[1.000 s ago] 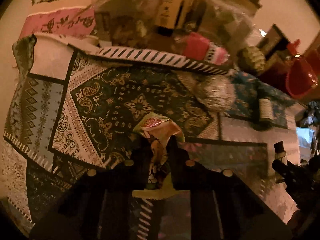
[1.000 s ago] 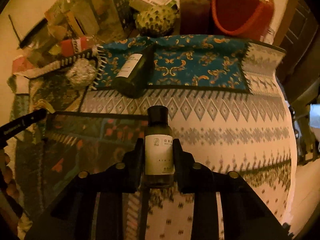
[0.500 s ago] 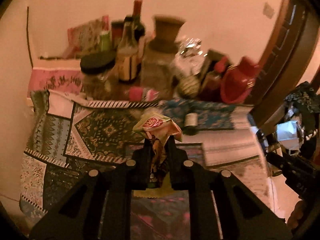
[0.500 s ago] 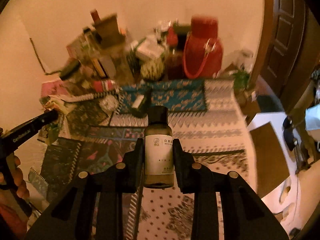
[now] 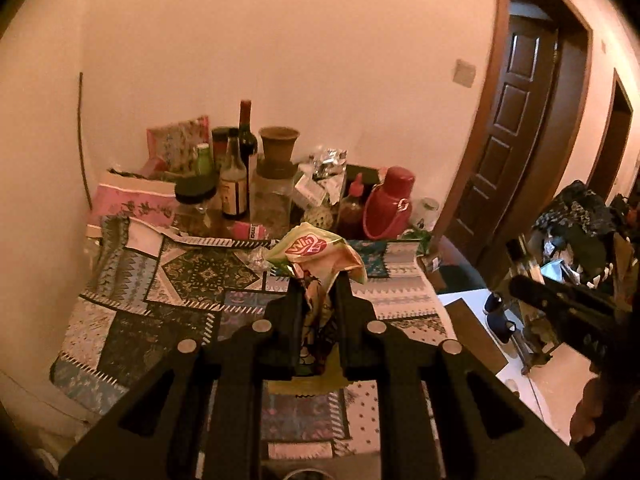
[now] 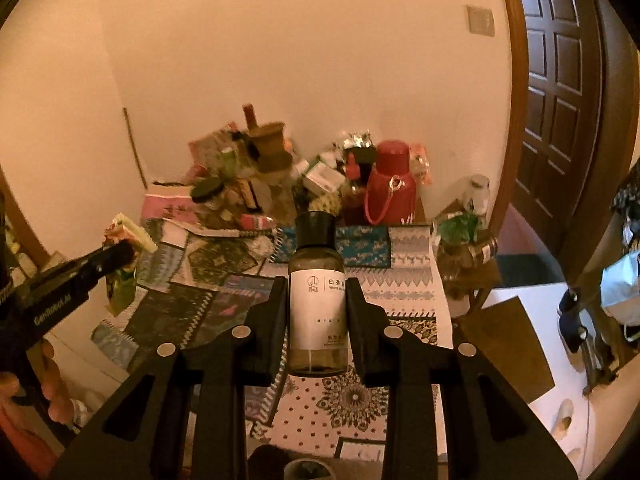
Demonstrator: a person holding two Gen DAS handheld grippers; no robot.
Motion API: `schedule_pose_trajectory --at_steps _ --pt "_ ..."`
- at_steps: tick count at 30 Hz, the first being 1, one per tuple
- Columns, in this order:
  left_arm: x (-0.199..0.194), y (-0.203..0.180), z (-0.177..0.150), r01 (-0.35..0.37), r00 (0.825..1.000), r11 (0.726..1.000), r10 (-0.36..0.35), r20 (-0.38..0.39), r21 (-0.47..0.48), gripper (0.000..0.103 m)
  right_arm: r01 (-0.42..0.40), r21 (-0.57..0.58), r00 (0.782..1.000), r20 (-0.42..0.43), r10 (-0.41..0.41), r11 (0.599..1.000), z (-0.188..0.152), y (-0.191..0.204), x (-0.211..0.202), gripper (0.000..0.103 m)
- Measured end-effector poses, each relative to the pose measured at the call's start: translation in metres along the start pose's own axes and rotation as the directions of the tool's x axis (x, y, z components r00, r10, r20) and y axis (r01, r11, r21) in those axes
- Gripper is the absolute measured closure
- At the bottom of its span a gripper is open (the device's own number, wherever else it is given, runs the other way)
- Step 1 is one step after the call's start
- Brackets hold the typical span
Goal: Collect trash
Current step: 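Lift the wrapper and bottle and carry them down over the wastebasket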
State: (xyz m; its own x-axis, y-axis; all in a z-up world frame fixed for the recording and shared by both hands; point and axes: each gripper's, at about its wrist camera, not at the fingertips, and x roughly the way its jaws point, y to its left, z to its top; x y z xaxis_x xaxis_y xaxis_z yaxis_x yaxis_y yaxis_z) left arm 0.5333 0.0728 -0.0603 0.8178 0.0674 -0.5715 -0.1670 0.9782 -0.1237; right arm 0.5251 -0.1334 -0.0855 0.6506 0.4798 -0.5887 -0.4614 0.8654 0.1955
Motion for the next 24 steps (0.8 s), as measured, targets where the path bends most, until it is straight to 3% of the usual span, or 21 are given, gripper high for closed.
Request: schedule_pose_trajectory --at_steps 6,14,24 --pt "-0.057 -0.011 -0.007 0.008 0.998 1.0 -0.01 0.07 0.018 0.09 -0.029 -0.023 0.997 0.065 0.031 0.999 -0.002 0.015 -0.041 0.077" --pt "-0.116 -0.012 -0.016 0.083 0.984 0.994 -0.092 0.154 0.066 0.09 -0.015 -0.027 0.989 0.149 0.019 1.0 -0.017 0.05 -0.092 0.077" --pt "-0.194 0.026 -0.061 0.16 0.974 0.981 -0.176 0.143 0.111 0.09 0.013 0.039 0.988 0.151 -0.019 0.999 -0.068 0.112 -0.139 0.077"
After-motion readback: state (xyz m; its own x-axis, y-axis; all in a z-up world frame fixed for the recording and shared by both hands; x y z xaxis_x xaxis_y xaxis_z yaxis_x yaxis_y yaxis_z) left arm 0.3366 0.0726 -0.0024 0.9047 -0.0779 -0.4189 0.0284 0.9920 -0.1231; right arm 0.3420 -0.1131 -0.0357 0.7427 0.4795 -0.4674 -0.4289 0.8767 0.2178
